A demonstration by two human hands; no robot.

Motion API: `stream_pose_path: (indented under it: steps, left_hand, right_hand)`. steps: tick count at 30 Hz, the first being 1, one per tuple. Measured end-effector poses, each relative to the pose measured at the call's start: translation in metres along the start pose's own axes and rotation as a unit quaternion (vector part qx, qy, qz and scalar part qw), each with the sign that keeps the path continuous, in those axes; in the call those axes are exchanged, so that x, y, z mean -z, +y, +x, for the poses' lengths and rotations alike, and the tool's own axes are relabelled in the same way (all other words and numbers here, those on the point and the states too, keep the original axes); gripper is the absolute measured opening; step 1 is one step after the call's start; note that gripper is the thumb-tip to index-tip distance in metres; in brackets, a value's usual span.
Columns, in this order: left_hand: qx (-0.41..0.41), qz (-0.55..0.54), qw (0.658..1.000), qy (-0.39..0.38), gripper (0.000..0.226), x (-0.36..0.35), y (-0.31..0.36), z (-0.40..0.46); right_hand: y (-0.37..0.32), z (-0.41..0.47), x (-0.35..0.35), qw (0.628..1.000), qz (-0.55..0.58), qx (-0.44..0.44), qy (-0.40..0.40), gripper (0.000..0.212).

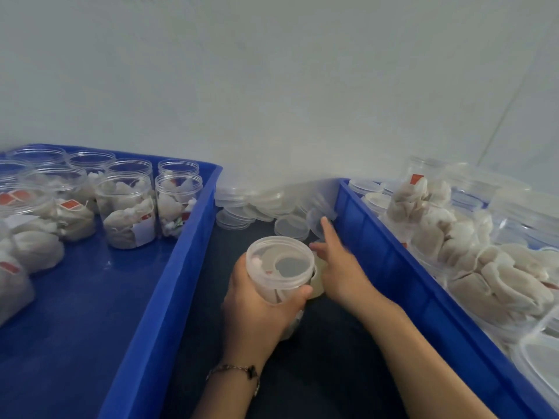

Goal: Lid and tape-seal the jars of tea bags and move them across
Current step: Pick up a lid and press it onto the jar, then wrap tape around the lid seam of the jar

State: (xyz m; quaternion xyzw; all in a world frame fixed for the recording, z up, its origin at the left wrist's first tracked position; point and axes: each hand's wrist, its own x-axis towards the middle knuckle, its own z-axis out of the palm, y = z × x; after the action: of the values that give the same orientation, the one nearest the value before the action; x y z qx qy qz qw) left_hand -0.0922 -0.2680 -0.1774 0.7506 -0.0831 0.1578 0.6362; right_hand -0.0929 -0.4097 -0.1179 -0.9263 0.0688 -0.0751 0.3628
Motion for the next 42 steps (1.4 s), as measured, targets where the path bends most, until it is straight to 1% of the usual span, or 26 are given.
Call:
stream_pose_path:
  steps: [2, 3, 5, 7, 9, 11, 13, 14, 17, 18, 20, 22, 24, 25, 27, 29, 30, 31, 32, 33, 34, 35, 36, 37, 40, 42]
  left_hand:
    - [-0.017, 0.0, 1.0, 0.022, 0.093, 0.0, 0.0, 0.0]
    - [-0.025, 0.008, 0.999, 0.039, 0.098, 0.0, -0.001, 0.0]
    - [-0.029, 0.035, 0.996, 0.076, 0.106, 0.0, -0.002, 0.002]
    - [-0.027, 0.058, 0.993, 0.101, 0.109, 0.002, -0.003, 0.004]
    - [-0.028, 0.064, 0.991, 0.111, 0.11, 0.003, -0.003, 0.006]
    - [-0.023, 0.066, 0.991, 0.114, 0.11, 0.003, -0.005, 0.007]
    - [-0.013, 0.067, 0.991, 0.112, 0.11, 0.003, -0.007, 0.008]
    - [-0.007, 0.061, 0.992, 0.11, 0.111, 0.003, -0.008, 0.008]
    - [0.013, 0.027, 0.993, 0.11, 0.123, 0.003, -0.008, 0.009]
    - [0.019, 0.033, 0.993, 0.115, 0.124, 0.002, -0.007, 0.009]
    - [0.01, 0.104, 0.986, 0.128, 0.12, 0.003, -0.004, 0.007]
    - [-0.001, 0.158, 0.978, 0.137, 0.116, 0.005, 0.0, 0.006]
    - [-0.001, 0.163, 0.98, 0.118, 0.115, 0.007, 0.002, 0.007]
    - [-0.002, 0.155, 0.983, 0.098, 0.114, 0.008, 0.003, 0.008]
    - [-0.003, 0.113, 0.992, 0.047, 0.11, 0.008, 0.003, 0.008]
    - [0.006, 0.049, 0.999, 0.002, 0.111, 0.007, 0.005, 0.007]
    - [0.006, 0.033, 0.999, -0.01, 0.114, 0.006, 0.007, 0.006]
    - [-0.01, 0.051, 0.999, -0.007, 0.117, 0.006, 0.008, 0.003]
    - [-0.046, 0.096, 0.994, 0.008, 0.118, 0.007, 0.011, 0.0]
    - [-0.109, 0.148, 0.982, 0.037, 0.111, 0.009, 0.016, -0.002]
    - [-0.186, 0.178, 0.964, 0.069, 0.098, 0.011, 0.023, -0.004]
    - [-0.25, 0.173, 0.949, 0.085, 0.082, 0.011, 0.028, -0.005]
    - [-0.301, 0.152, 0.938, 0.079, 0.069, 0.01, 0.033, -0.008]
    - [-0.329, 0.126, 0.934, 0.055, 0.06, 0.009, 0.037, -0.011]
    - [-0.303, 0.074, 0.95, -0.031, 0.059, 0.005, 0.044, -0.018]
    - [-0.295, 0.067, 0.952, -0.047, 0.059, 0.006, 0.043, -0.019]
  right_hand:
    - [0.016, 0.001, -0.01, 0.997, -0.039, 0.006, -0.071, 0.096]
    - [0.021, 0.0, -0.014, 0.993, -0.072, 0.018, -0.089, 0.093]
    - [0.031, -0.004, -0.024, 0.981, -0.156, 0.042, -0.105, 0.077]
    - [0.034, -0.009, -0.031, 0.966, -0.237, 0.07, -0.083, 0.056]
    - [0.031, -0.015, -0.035, 0.948, -0.304, 0.081, -0.054, 0.048]
    - [0.029, -0.023, -0.037, 0.934, -0.344, 0.091, -0.032, 0.042]
    - [0.032, -0.032, -0.041, 0.939, -0.329, 0.097, 0.002, 0.04]
    - [0.034, -0.037, -0.042, 0.949, -0.3, 0.09, 0.021, 0.039]
    - [0.031, -0.045, -0.036, 0.982, -0.167, 0.052, 0.071, 0.037]
    - [0.03, -0.046, -0.032, 0.987, -0.129, 0.036, 0.083, 0.036]
    - [0.026, -0.048, -0.024, 0.993, -0.053, -0.003, 0.101, 0.036]
    - [0.023, -0.053, -0.019, 0.992, 0.017, -0.033, 0.123, 0.046]
    - [0.022, -0.059, -0.015, 0.985, 0.072, -0.052, 0.15, 0.064]
    - [0.024, -0.061, -0.013, 0.982, 0.087, -0.055, 0.16, 0.065]
    - [0.026, -0.061, -0.01, 0.981, 0.078, -0.042, 0.172, 0.055]
    - [0.028, -0.06, -0.01, 0.981, 0.059, -0.021, 0.182, 0.052]
    - [0.028, -0.06, -0.01, 0.981, 0.06, -0.014, 0.182, 0.053]
    - [0.029, -0.06, -0.012, 0.982, 0.058, -0.007, 0.181, 0.051]
    - [0.029, -0.061, -0.013, 0.983, 0.042, 0.006, 0.181, 0.045]
    - [0.029, -0.062, -0.014, 0.983, 0.01, 0.024, 0.183, 0.038]
    - [0.028, -0.063, -0.014, 0.98, -0.023, 0.048, 0.192, 0.033]
    - [0.027, -0.063, -0.013, 0.973, -0.048, 0.085, 0.21, 0.032]
    - [0.027, -0.063, -0.013, 0.962, -0.065, 0.131, 0.231, 0.033]
    - [0.027, -0.063, -0.012, 0.948, -0.079, 0.177, 0.252, 0.035]
    - [0.025, -0.064, -0.013, 0.905, -0.115, 0.272, 0.308, 0.03]
    - [0.024, -0.065, -0.013, 0.889, -0.12, 0.302, 0.324, 0.026]
